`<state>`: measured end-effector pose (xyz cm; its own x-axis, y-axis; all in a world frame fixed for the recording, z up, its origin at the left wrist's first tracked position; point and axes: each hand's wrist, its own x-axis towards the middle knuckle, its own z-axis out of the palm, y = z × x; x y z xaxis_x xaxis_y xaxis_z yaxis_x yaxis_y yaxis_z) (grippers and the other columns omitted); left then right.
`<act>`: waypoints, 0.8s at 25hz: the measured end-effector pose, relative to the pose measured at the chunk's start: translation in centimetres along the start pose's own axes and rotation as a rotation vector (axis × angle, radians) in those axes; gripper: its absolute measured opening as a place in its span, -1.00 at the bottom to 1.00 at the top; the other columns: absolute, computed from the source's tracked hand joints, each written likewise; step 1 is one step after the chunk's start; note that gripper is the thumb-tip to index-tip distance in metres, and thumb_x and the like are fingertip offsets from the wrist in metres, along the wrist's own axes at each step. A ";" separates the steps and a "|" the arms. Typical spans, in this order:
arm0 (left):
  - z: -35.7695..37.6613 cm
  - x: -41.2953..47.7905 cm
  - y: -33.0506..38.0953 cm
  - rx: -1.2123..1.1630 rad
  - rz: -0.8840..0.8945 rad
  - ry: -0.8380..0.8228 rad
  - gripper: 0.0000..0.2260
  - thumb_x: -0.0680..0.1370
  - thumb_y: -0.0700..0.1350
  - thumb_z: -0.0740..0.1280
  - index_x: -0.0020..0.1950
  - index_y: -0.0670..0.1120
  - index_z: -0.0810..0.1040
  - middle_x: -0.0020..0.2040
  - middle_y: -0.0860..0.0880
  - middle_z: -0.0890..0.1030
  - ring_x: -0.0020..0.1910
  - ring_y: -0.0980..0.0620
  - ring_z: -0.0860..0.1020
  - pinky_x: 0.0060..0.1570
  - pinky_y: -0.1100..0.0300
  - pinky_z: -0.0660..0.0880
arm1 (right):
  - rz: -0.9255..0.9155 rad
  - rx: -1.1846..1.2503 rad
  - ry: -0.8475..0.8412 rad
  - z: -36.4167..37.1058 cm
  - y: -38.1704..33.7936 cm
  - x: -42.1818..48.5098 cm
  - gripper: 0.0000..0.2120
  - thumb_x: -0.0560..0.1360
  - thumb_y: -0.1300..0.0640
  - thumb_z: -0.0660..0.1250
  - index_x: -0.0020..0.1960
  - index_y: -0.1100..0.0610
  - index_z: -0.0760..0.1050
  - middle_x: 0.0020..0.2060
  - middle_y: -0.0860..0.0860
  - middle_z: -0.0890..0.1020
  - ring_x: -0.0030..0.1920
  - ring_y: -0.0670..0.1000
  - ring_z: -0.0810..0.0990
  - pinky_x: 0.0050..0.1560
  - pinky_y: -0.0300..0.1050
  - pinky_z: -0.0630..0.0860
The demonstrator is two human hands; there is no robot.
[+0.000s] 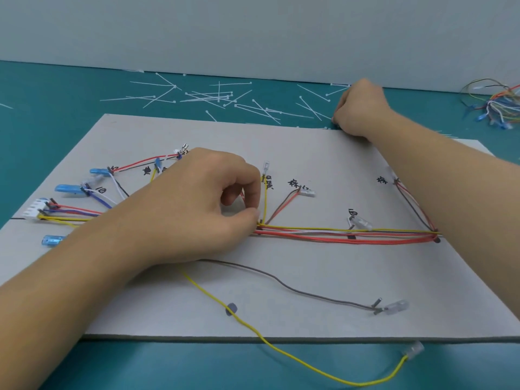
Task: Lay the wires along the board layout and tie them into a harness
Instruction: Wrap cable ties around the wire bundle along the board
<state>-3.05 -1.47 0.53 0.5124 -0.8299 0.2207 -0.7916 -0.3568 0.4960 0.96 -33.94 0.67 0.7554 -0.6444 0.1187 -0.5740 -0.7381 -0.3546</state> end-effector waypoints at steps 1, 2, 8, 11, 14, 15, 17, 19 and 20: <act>0.0 0.0 0.0 -0.004 0.002 -0.001 -0.99 0.39 -0.04 0.37 -0.23 0.06 0.58 -0.33 0.06 0.44 -0.28 0.05 0.46 -0.35 0.35 0.28 | -0.001 -0.025 0.012 0.0 -0.1 -0.1 -0.85 0.50 0.36 0.30 -0.24 0.28 0.46 -0.30 0.18 0.53 -0.26 0.27 0.51 -0.34 -0.06 0.49; 0.0 -0.1 0.0 -0.009 0.002 0.003 -0.98 0.39 -0.05 0.37 -0.23 0.06 0.58 -0.33 0.06 0.44 -0.28 0.06 0.46 -0.34 0.35 0.28 | -0.007 -0.061 0.017 0.0 -0.3 -0.2 -0.76 0.50 0.36 0.27 -0.30 0.20 0.32 -0.36 0.12 0.41 -0.36 0.16 0.38 -0.42 -0.12 0.32; 0.0 -0.2 0.1 -0.030 0.009 0.028 -0.96 0.39 -0.09 0.38 -0.22 0.05 0.61 -0.33 0.06 0.47 -0.28 0.07 0.47 -0.32 0.32 0.31 | -0.017 -0.182 0.134 -4.6 -1.4 -3.2 -0.78 0.44 0.41 0.25 -0.31 0.23 0.31 -0.38 0.15 0.39 -0.31 0.16 0.43 -0.24 -0.05 0.37; -0.3 0.0 0.2 -0.047 -0.002 0.113 -0.93 0.40 -0.14 0.37 -0.18 0.02 0.62 -0.32 0.06 0.46 -0.28 0.08 0.47 -0.31 0.34 0.32 | -0.093 -0.108 0.098 -8.2 -2.4 -6.8 -0.87 0.51 0.25 0.31 -0.13 0.32 0.54 -0.26 0.35 0.56 -0.26 0.17 0.49 -0.28 -0.06 0.43; -0.5 0.1 0.6 -0.075 -0.027 0.308 -0.90 0.43 -0.14 0.39 -0.08 -0.01 0.57 -0.21 0.08 0.47 -0.20 0.11 0.45 -0.22 0.40 0.32 | -0.235 0.038 -0.114 -9.5 -3.4 -13.3 -0.87 0.55 0.08 0.35 -0.12 -0.05 0.66 -0.35 0.05 0.71 -0.40 0.11 0.63 -0.44 -0.03 0.60; -0.7 0.0 0.9 -0.071 -0.031 0.352 -0.88 0.44 -0.13 0.39 -0.03 -0.01 0.55 -0.14 0.07 0.49 -0.13 0.11 0.46 -0.15 0.42 0.32 | -0.285 0.063 -0.203 -9.6 -3.7 -15.2 -0.84 0.56 0.08 0.36 -0.14 -0.14 0.64 -0.38 -0.10 0.70 -0.40 -0.03 0.67 -0.37 -0.03 0.63; -1.0 -0.3 1.3 -0.083 -0.017 0.382 -0.82 0.47 -0.11 0.38 0.07 -0.01 0.56 0.00 0.07 0.56 0.02 0.10 0.47 0.00 0.44 0.31 | -0.359 0.109 -0.325 -9.1 -4.1 -17.3 -0.81 0.58 0.12 0.36 -0.14 -0.11 0.63 -0.35 -0.22 0.69 -0.35 -0.14 0.67 -0.25 -0.04 0.64; -1.2 -0.5 1.5 -0.127 -0.004 0.344 -0.81 0.50 -0.08 0.38 0.11 0.01 0.60 0.02 0.12 0.61 0.09 0.06 0.49 0.07 0.39 0.33 | -0.388 0.140 -0.328 -7.8 -4.3 -17.9 -0.80 0.60 0.15 0.34 -0.17 -0.03 0.60 -0.32 -0.19 0.69 -0.26 -0.10 0.67 -0.18 -0.05 0.63; -1.1 -0.6 1.5 -0.146 0.002 0.321 -0.83 0.52 -0.07 0.38 0.09 0.01 0.63 -0.01 0.14 0.63 0.09 0.05 0.51 0.08 0.33 0.36 | -0.404 0.159 -0.318 -7.1 -4.3 -18.1 -0.79 0.60 0.16 0.33 -0.18 -0.02 0.57 -0.32 -0.14 0.67 -0.23 -0.10 0.66 -0.18 -0.07 0.59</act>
<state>-4.17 -1.07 2.10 0.6079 -0.6450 0.4631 -0.7485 -0.2708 0.6053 -12.51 -20.52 6.66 0.9788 -0.2047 -0.0030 -0.1813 -0.8596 -0.4777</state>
